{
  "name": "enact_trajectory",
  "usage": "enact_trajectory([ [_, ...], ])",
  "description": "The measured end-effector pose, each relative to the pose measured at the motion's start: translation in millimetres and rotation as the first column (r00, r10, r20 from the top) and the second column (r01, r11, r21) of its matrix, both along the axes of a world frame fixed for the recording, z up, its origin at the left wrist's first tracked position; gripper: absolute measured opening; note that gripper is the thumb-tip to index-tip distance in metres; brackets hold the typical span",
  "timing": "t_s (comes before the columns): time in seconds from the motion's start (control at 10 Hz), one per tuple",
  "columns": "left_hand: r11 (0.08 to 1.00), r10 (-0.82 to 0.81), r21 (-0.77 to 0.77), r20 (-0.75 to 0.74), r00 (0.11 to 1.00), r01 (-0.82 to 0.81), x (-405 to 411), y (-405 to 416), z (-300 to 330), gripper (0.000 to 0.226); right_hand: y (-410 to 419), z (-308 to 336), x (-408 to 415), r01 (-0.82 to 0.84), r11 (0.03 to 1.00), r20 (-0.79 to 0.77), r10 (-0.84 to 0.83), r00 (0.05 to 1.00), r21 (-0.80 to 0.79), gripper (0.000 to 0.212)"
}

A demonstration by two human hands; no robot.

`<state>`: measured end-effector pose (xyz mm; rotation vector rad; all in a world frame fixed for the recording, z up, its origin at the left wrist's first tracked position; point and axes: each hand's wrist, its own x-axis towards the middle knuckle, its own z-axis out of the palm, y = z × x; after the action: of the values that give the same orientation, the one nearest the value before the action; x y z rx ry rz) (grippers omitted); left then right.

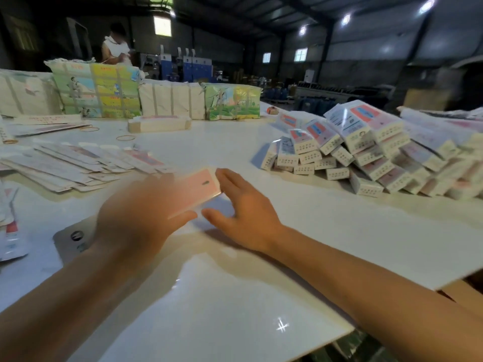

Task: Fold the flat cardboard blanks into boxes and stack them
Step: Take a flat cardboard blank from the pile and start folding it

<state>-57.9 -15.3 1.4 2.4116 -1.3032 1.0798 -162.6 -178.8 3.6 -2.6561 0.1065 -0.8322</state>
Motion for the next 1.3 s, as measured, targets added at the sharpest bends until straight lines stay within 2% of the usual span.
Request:
enact_trajectory([
  [0.1,0.995,-0.077,0.057,-0.079,0.994,0.081,21,-3,-5,0.074,-3,4,-2,-0.126,0.986,-0.021,0.125,0.992,-0.108,0.091],
  [0.2,0.988,-0.142,0.065,0.033,0.989,0.139,39,-10,-20,0.080,-9,3,0,-0.218,0.918,-0.043,0.216,0.975,-0.332,0.075],
  [0.3,0.984,-0.177,-0.006,0.050,0.983,0.177,50,-16,-24,0.081,-21,15,-3,-0.166,0.895,0.087,0.220,0.972,-0.413,0.065],
  [0.4,0.948,-0.307,-0.071,0.040,0.951,0.310,46,-18,-25,0.065,-56,43,-6,0.144,0.952,0.409,-0.023,0.912,-0.268,0.072],
  [0.5,0.867,-0.487,-0.122,0.002,0.874,0.483,30,-17,-32,0.038,-119,98,-27,0.417,0.905,0.619,-0.376,0.690,0.084,0.073],
  [0.6,0.826,-0.563,-0.048,-0.056,0.824,0.561,26,-17,-34,0.035,-190,143,-59,0.615,0.739,0.570,-0.641,0.514,0.276,0.058],
  [0.7,0.836,-0.547,-0.051,-0.143,0.825,0.546,23,-16,-29,0.040,-243,141,-96,0.837,0.497,0.405,-0.830,0.383,0.229,0.036],
  [0.8,0.858,-0.508,-0.040,-0.216,0.834,0.512,14,-12,-25,0.034,-265,118,-115,0.948,0.296,0.118,-0.952,0.283,0.115,0.030],
  [0.9,0.882,-0.455,0.006,-0.257,0.853,0.472,5,-9,-19,0.025,-266,107,-115,0.965,0.261,-0.003,-0.965,0.261,0.017,0.035],
  [1.0,0.897,-0.417,0.028,-0.281,0.864,0.442,1,-6,-17,0.028,-251,117,-105,0.935,0.350,0.153,-0.928,0.340,0.048,0.035],
  [1.1,0.921,-0.357,0.022,-0.347,0.867,0.388,-3,-6,-15,0.041,-212,132,-76,0.818,0.573,0.342,-0.779,0.525,0.051,0.034],
  [1.2,0.935,-0.307,0.036,-0.414,0.857,0.353,-3,-4,-18,0.062,-145,121,-38,0.554,0.832,0.373,-0.515,0.772,0.001,0.028],
  [1.3,0.944,-0.288,0.037,-0.400,0.870,0.329,-5,-4,-17,0.054,-67,69,-10,0.216,0.970,0.171,-0.195,0.966,-0.112,0.022],
])
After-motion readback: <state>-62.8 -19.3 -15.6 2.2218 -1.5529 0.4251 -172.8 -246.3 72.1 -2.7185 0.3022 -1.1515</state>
